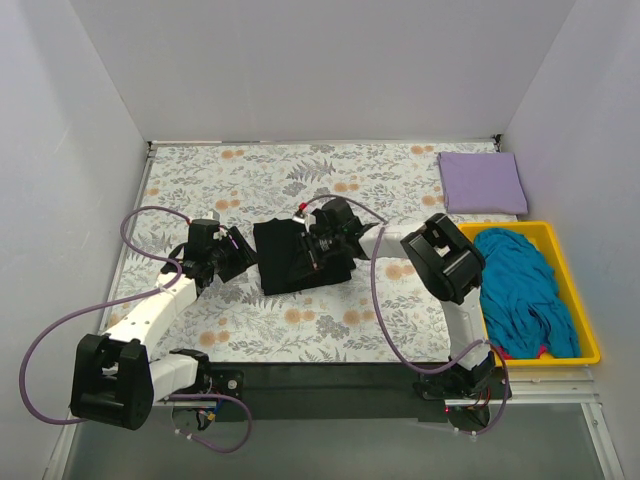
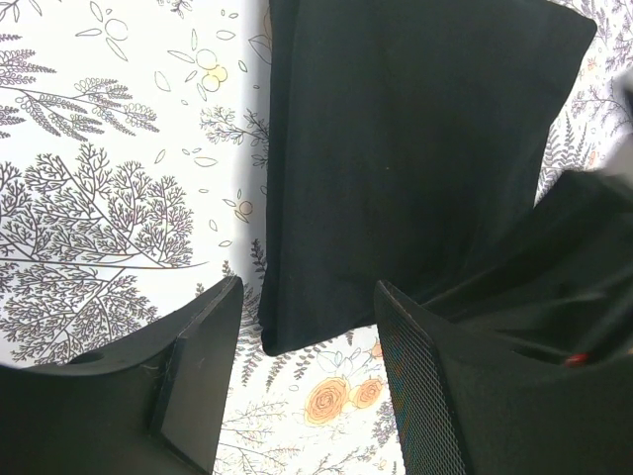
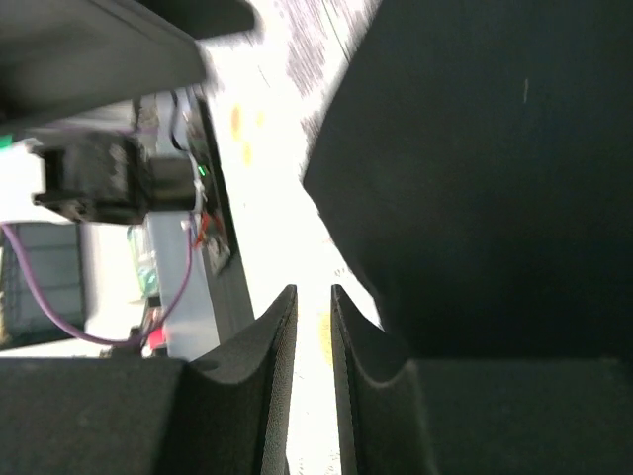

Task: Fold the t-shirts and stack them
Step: Neatly place the folded tshirt to the corner

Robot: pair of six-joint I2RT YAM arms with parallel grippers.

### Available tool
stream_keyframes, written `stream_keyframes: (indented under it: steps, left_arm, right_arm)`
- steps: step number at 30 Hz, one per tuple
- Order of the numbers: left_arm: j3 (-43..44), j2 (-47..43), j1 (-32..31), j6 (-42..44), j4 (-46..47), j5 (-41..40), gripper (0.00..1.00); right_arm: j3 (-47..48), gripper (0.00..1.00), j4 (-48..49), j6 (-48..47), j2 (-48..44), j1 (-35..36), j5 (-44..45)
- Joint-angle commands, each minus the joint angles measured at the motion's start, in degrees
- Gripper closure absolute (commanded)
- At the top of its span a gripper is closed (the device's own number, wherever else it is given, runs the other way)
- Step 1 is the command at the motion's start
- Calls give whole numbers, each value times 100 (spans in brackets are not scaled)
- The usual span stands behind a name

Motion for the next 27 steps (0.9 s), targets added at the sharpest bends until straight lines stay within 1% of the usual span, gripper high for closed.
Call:
stream_keyframes:
  steps: [1,4,9,12,14,17,18,19,20,21,23,24,25,26,27]
  left_arm:
    - [61,11,39,101,49,-76,45]
    - [61,55,39,109,57,-32,45]
    - [70,126,30,171,84,29,45]
    - [53,170,30,197,119,152,45]
    - [79,196,21,223,137,188,45]
    - [219,222,-189,329,137,83,45]
    - [367,231,-433,407,119,-5,45]
    - [473,292,-601,460,93,-110,45]
    - [579,354,-768,513,67,-372,45]
    - [702,415,-1100,575,31,-479,44]
    - [1079,660,-1436,785,-56,-760,44]
    - [1203,758,-1777,873,-118,-1031,43]
    - [1456,985,-1963,961,-144,-1182,43]
    - [1581,1100,-2148,1206,-171,-1488,43]
    - [1686,1214,-2515,1321,-188,-1630,43]
  right_arm:
    - [349,74,40,20,-366,-274,204]
    - [490,74,31,117,46,-459,257]
    - [569,74,31,267,959,-522,327]
    - [552,74,31,258,979,-557,415]
    - [517,74,22,232,769,-609,424]
    - [447,72,-249,30,-81,-723,626]
    - [420,71,-433,-66,-276,-828,809]
    - [429,69,-644,-354,-443,-881,941]
    - [437,67,-898,-523,-602,-952,1090]
    - [437,66,-1432,-698,-934,-1022,1249]
    - [315,59,-1839,-1112,-1269,-1242,1811]
    - [140,57,-2146,-1296,-1619,-1442,2178]
    - [34,53,-2323,-1385,-1788,-1549,2373]
    - [-54,51,-2481,-1464,-2112,-1646,2575]
    - [-255,49,-2796,-1604,-2271,-1838,2986]
